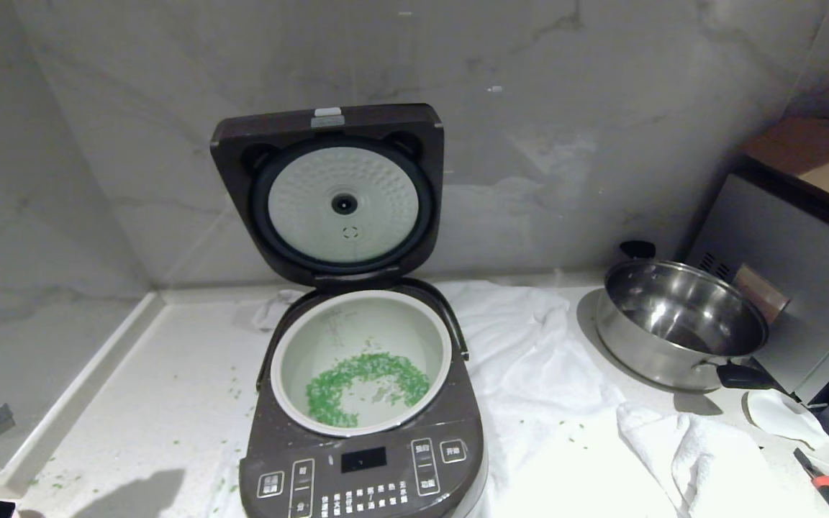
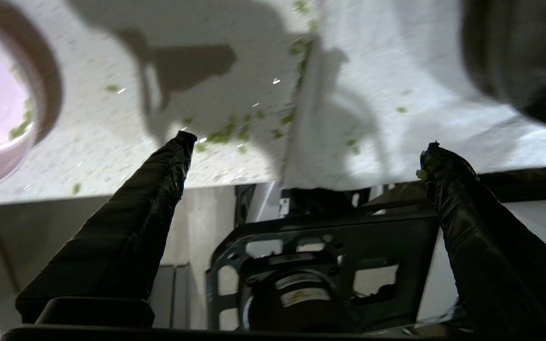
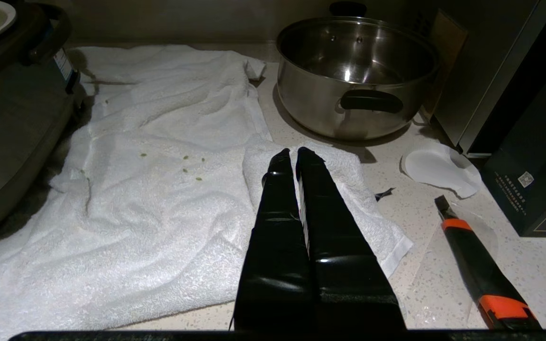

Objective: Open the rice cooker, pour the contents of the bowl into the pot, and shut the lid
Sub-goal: Place the bowl on the table, then close the rice cooker

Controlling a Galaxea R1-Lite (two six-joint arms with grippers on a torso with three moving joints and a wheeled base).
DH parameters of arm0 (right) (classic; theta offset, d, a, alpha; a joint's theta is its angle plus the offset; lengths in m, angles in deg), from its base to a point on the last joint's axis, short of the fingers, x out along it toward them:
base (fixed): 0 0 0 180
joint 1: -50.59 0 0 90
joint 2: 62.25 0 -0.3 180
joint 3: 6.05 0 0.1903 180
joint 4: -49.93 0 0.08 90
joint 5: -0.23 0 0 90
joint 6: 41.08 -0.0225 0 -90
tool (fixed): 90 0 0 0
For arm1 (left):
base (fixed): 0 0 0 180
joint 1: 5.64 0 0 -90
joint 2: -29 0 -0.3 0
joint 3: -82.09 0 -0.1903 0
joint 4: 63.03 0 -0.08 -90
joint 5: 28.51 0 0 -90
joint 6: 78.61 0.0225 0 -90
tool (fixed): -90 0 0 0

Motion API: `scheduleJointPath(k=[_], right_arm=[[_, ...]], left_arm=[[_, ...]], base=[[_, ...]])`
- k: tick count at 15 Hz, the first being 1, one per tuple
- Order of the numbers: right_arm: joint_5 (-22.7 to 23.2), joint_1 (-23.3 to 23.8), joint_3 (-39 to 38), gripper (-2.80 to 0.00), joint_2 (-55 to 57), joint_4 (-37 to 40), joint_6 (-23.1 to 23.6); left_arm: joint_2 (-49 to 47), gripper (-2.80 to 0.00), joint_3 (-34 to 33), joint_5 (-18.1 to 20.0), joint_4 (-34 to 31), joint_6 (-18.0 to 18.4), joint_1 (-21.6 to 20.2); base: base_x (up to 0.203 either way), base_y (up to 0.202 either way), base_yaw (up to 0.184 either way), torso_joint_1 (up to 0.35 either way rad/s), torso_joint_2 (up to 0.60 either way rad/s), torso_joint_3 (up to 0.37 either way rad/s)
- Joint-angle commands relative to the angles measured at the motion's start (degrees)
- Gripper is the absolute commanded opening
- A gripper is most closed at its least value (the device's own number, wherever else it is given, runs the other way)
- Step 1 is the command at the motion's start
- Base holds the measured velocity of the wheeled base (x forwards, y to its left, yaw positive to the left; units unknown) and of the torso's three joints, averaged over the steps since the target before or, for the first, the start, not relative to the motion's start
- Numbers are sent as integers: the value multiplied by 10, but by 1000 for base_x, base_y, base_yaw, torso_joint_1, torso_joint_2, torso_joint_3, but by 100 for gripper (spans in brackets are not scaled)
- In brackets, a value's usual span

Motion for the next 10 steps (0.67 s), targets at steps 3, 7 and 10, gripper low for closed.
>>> scheduleJointPath(k=[3,7,10], right_arm=[[0,0,0,-280,0,0,0],[0,0,0,-280,0,0,0],[0,0,0,-280,0,0,0]], left_arm=[[41,-280,61,28,0,-101,141],[25,-280,167,16,64,-247,249],[19,-280,200,1,136,-345,295]], base=[[0,0,0,0,0,0],[0,0,0,0,0,0],[0,0,0,0,0,0]])
